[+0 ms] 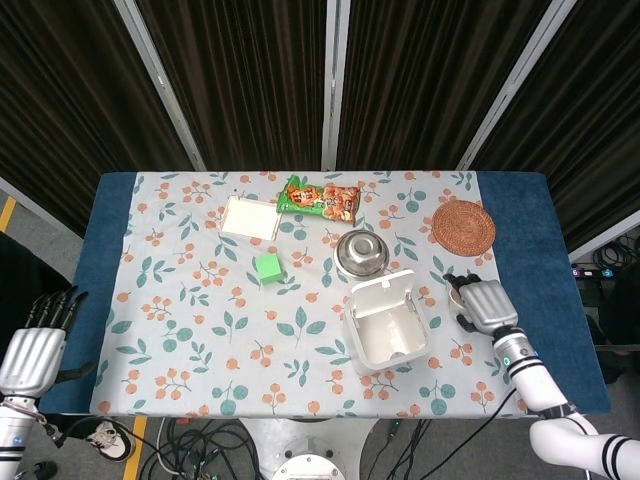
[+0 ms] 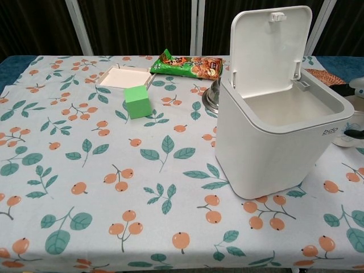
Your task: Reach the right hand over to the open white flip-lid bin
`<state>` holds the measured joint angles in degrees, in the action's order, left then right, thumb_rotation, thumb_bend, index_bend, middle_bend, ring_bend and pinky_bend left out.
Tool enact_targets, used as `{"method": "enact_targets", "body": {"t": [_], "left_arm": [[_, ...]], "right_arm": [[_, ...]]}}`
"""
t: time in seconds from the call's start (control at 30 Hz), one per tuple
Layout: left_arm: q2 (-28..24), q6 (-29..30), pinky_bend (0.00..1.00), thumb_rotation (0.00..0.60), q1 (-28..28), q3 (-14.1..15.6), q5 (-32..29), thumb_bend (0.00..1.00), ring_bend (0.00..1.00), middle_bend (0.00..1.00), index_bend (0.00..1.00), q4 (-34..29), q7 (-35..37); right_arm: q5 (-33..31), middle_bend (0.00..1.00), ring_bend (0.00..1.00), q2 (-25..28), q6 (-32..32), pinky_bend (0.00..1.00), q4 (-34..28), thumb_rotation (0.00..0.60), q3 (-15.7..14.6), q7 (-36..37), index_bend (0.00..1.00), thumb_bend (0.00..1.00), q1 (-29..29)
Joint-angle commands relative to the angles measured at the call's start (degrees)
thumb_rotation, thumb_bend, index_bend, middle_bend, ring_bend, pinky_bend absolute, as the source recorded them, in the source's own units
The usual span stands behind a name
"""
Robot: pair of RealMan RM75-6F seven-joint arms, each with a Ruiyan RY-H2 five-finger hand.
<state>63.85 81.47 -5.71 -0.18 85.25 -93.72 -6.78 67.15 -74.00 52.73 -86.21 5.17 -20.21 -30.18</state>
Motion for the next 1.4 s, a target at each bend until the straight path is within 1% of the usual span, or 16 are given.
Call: {"method": "enact_targets", "body": {"t": [0.03, 0.2, 0.3, 0.43, 0.53, 0.63, 0.73, 0.83, 0.97, 1.07, 1.13, 1.2, 1.3, 1.37, 1.4], "left_arm": [[-0.1, 0.0, 0.06, 0.6, 0.0, 0.0, 0.0, 0.0, 0.0, 0.01, 0.01, -0.1, 0.0], [-0.2, -0.2, 0.06, 0.6, -0.1, 0.0, 0.0, 0.0, 0.0, 0.01, 0.01, -0.3, -0.2], [-0.2, -0.3, 0.06, 0.6, -0.2, 0.0, 0.0, 0.0, 0.0, 0.01, 0.01, -0.5, -0.5], [-0.2, -0.3, 0.06, 0.6, -0.2, 0.0, 0.0, 0.0, 0.0, 0.01, 0.01, -0.6, -0.7], [-0.1, -0.4, 0.06, 0.6, -0.3, 0.0, -0.1, 0.0, 0.0, 0.01, 0.01, -0.6, -0.9], [-0.1, -0.5, 0.06, 0.6, -0.4, 0.0, -0.2, 0.0, 0.0, 0.01, 0.01, -0.8, -1.1], [-0.1, -0.6, 0.07, 0.6, -0.4, -0.1, -0.4, 0.0, 0.0, 0.01, 0.01, -1.0, -1.3], [-0.1, -0.4, 0.07, 0.6, -0.4, -0.1, -0.2, 0.0, 0.0, 0.01, 0.01, -0.9, -1.3], [-0.1, -0.6, 0.07, 0.6, -0.4, 0.0, -0.4, 0.0, 0.0, 0.01, 0.01, -0.6, -1.0], [0.0, -0.5, 0.07, 0.6, -0.3, 0.2, -0.1, 0.0, 0.0, 0.01, 0.01, -0.5, -1.0], [0.0, -0.4, 0.07, 0.6, -0.3, 0.1, -0.2, 0.0, 0.0, 0.01, 0.01, -0.3, -0.8], [0.0, -0.3, 0.07, 0.6, -0.2, 0.1, -0.2, 0.0, 0.0, 0.01, 0.01, -0.1, -0.5], [0.2, -0.4, 0.07, 0.6, -0.1, 0.2, -0.1, 0.0, 0.0, 0.01, 0.01, 0.3, -0.1], [0.3, -0.5, 0.07, 0.6, -0.1, 0.3, -0.2, 0.0, 0.0, 0.01, 0.01, 0.5, 0.0], [0.4, -0.4, 0.07, 0.6, -0.1, 0.2, -0.2, 0.0, 0.0, 0.01, 0.01, 0.6, 0.1]], "right_arm": [[2.8, 0.35, 0.29, 1.3, 1.9, 0.62, -0.8, 0.6, -0.2, 3.1, 0.27, 0.29, 0.8], [7.8, 0.37, 0.3, 6.3, 7.4, 0.62, -5.9, 0.6, 0.4, 7.0, 0.3, 0.29, 2.5], [11.6, 0.38, 0.31, 11.2, 12.2, 0.62, -11.2, 0.6, 0.9, 8.4, 0.31, 0.29, 4.1], [15.1, 0.39, 0.31, 17.5, 17.0, 0.63, -18.2, 0.6, 1.3, 9.9, 0.31, 0.29, 6.3], [18.7, 0.4, 0.31, 21.6, 20.1, 0.63, -23.1, 0.6, 1.2, 11.3, 0.31, 0.29, 7.8], [23.7, 0.41, 0.31, 24.2, 22.6, 0.63, -26.8, 0.6, 0.6, 12.9, 0.32, 0.29, 8.9], [29.2, 0.41, 0.32, 25.5, 22.2, 0.64, -29.2, 0.6, -1.1, 15.3, 0.33, 0.29, 8.8], [33.6, 0.41, 0.32, 25.2, 20.4, 0.64, -30.3, 0.6, -2.4, 16.9, 0.33, 0.29, 7.7], [36.1, 0.41, 0.32, 22.0, 18.2, 0.63, -30.1, 0.6, -2.1, 16.7, 0.33, 0.29, 5.7], [36.8, 0.41, 0.32, 18.9, 16.9, 0.61, -28.9, 0.6, -1.8, 17.0, 0.33, 0.29, 4.2], [36.6, 0.4, 0.3, 17.5, 16.0, 0.55, -28.3, 0.6, -1.6, 16.4, 0.3, 0.29, 3.5], [36.1, 0.36, 0.24, 16.5, 15.3, 0.47, -28.1, 0.6, -1.4, 15.2, 0.21, 0.27, 3.1], [34.5, 0.25, 0.09, 15.9, 13.5, 0.3, -28.1, 0.6, -1.3, 13.1, 0.06, 0.2, 2.5], [33.6, 0.15, 0.01, 15.9, 12.3, 0.19, -28.3, 0.6, -1.2, 11.8, 0.0, 0.17, 2.1], [33.5, 0.12, 0.0, 15.8, 12.0, 0.16, -28.4, 0.6, -1.2, 11.3, 0.0, 0.16, 2.0]]}}
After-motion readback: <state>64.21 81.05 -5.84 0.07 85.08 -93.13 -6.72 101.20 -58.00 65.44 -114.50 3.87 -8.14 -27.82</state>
